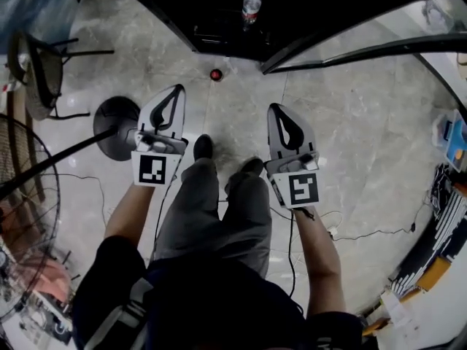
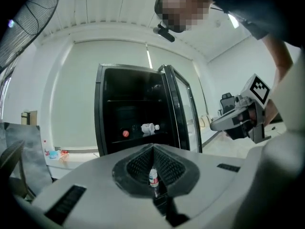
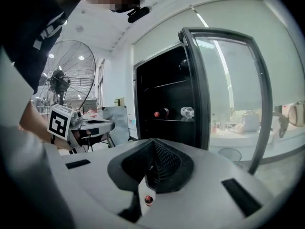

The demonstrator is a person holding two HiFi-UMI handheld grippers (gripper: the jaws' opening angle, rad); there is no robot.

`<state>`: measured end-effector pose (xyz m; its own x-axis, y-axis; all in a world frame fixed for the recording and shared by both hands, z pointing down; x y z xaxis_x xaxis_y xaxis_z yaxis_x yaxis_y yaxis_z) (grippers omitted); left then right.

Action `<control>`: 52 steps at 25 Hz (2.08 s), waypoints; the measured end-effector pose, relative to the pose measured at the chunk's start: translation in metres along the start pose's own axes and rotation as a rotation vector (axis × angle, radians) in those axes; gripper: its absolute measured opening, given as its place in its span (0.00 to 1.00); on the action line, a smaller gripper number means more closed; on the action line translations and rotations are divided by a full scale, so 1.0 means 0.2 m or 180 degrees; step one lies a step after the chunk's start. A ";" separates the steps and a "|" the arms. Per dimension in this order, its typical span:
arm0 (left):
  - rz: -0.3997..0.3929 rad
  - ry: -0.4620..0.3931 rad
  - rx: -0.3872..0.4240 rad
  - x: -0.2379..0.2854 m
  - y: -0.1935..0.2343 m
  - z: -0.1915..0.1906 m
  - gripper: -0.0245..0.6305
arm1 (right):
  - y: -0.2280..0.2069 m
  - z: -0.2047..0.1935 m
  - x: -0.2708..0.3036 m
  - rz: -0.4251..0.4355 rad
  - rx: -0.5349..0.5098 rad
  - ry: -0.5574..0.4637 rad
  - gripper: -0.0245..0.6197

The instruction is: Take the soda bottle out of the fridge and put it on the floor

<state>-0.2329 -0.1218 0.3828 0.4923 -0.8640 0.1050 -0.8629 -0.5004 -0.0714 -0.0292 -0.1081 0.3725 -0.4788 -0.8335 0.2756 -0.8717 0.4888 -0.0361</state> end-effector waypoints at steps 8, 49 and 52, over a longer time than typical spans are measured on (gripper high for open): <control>0.0055 -0.0101 -0.0136 -0.10 -0.05 0.67 0.07 | 0.02 0.59 -0.33 -0.0225 0.0117 -0.0124 0.07; 0.0021 -0.0456 0.0064 -0.63 -0.32 2.20 0.07 | -0.06 1.79 -1.49 -0.1365 -0.0166 -0.0542 0.07; 0.0023 -0.0445 0.0066 -0.64 -0.31 2.20 0.07 | -0.06 1.78 -1.50 -0.1383 -0.0124 -0.0498 0.07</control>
<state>-0.1915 -0.0051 -0.0634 0.4985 -0.8662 -0.0347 -0.8646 -0.4938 -0.0925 0.0883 0.0450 -0.0525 -0.0826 -0.9906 0.1089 -0.9919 0.0924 0.0877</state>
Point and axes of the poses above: the fingertips, and each gripper's own axes: x forward along the fingers, y to its left, z out of its top, the point moved 3 cm from there along -x, backward along the fingers, and after that the axes turned 5 degrees about -z, right-handed, at the moved point
